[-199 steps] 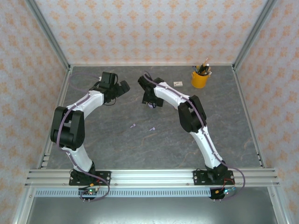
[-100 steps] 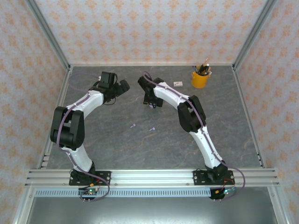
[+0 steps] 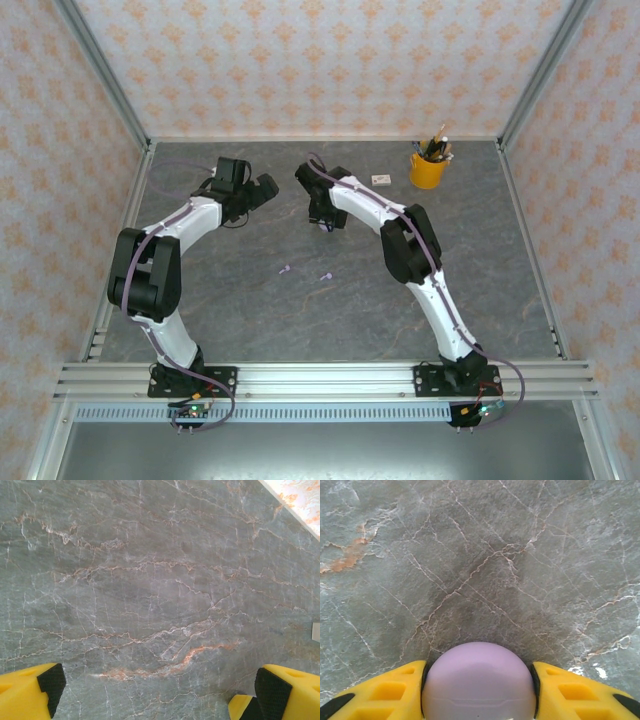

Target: Insert the wireless bluetooth earbuds into the charging case

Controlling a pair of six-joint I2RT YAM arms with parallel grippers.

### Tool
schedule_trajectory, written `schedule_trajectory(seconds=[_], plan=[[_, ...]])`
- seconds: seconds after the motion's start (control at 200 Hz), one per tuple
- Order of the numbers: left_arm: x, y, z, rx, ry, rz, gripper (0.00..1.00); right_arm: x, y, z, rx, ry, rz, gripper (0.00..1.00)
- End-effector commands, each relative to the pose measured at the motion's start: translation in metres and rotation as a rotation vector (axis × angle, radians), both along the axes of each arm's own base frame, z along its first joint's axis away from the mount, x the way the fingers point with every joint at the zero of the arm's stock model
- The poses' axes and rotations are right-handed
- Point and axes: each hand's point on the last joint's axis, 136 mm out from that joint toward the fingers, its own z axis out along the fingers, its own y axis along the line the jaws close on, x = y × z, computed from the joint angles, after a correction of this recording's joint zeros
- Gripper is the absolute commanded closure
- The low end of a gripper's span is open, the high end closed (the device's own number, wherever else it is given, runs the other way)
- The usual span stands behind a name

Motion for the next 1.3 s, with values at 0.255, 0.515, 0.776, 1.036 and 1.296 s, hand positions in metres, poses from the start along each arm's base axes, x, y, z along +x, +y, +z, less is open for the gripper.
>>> schedule_trajectory(seconds=[0.255, 0.515, 0.776, 1.036, 1.296], plan=[[-0.009, -0.018, 0.007, -0.156, -0.102, -0.032, 0.0, 0.001, -0.011, 0.034, 0.139, -0.08, -0.096, 0.57], [-0.023, -0.05, 0.008, -0.212, -0.198, -0.118, 0.0, 0.004, -0.032, 0.049, 0.273, -0.109, -0.194, 0.56], [-0.033, -0.103, 0.009, -0.23, -0.3, -0.269, 0.0, 0.013, -0.04, 0.069, 0.44, -0.135, -0.284, 0.56], [-0.035, -0.14, 0.011, -0.287, -0.404, -0.363, 0.05, 0.02, -0.036, 0.088, 0.576, -0.145, -0.344, 0.56], [-0.028, -0.154, 0.005, -0.317, -0.451, -0.37, 0.12, 0.023, -0.027, 0.101, 0.68, -0.138, -0.384, 0.56]])
